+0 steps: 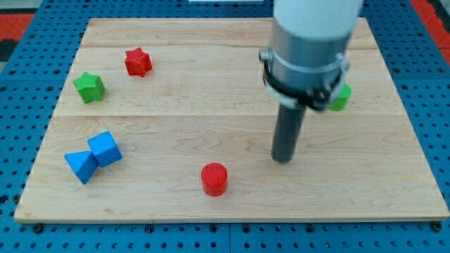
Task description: Push the red circle into the red star
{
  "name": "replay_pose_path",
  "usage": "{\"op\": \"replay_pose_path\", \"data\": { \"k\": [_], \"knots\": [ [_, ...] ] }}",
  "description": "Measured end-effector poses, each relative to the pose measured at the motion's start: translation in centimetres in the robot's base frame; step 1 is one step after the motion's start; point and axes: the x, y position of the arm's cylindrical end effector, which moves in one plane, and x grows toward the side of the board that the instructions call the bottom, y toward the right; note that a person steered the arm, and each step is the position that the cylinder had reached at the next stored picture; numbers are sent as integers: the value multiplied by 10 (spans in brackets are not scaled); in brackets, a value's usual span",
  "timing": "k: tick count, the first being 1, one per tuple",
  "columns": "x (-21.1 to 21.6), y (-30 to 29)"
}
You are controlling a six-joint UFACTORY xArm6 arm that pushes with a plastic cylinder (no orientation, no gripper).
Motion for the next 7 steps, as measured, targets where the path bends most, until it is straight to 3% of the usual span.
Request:
{"op": "replay_pose_path", "data": {
  "k": [1,2,4,5,6,7],
  "knots": [
    [57,-6],
    [71,-49],
    [9,-120],
    [26,-107],
    [11,-136],
    [-32,-176]
  ]
}}
